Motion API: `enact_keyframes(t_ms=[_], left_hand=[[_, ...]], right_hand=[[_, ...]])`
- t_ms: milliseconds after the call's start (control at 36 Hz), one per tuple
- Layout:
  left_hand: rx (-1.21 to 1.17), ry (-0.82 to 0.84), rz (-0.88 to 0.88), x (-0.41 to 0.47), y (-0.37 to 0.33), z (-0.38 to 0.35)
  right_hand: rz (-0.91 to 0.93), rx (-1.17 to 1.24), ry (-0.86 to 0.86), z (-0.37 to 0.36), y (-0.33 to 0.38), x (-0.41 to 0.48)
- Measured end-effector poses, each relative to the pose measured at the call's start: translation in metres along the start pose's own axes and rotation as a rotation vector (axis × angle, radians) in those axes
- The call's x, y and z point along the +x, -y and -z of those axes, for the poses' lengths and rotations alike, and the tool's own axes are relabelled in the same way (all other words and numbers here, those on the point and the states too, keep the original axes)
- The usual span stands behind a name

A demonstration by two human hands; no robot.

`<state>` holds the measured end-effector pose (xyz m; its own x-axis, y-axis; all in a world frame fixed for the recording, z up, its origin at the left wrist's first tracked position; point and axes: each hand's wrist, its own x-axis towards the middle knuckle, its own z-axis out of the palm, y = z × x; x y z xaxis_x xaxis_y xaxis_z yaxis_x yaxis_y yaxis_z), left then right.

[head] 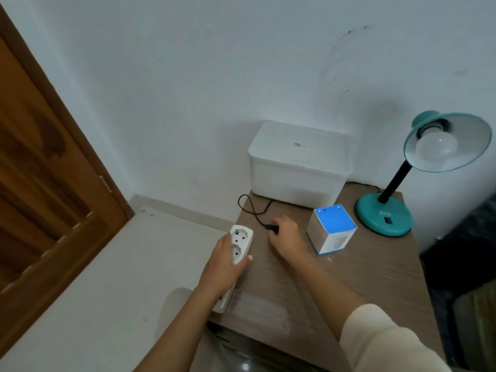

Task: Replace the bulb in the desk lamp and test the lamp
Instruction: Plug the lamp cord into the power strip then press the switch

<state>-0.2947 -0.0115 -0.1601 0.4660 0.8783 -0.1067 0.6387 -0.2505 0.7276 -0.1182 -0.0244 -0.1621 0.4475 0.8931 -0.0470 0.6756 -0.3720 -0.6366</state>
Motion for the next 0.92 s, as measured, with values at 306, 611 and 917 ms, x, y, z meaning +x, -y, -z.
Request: enact_keyframes(t_ms=[306,611,917], left_hand=[[0.063,-0.100,0.015,0.002,0.013,-0.009],[0.093,-0.146,0.012,0.002,0.015,-0.015],[0.058,-0.150,0.000,0.001,0.014,-0.014]], right_hand=[[-0.058,0.077,-0.080,-0.015,-0.002,0.015],[0.052,0.691,0.026,-0.003,0.043,0.000],[0.086,0.641,0.175,-0.021,0.041,0.006]])
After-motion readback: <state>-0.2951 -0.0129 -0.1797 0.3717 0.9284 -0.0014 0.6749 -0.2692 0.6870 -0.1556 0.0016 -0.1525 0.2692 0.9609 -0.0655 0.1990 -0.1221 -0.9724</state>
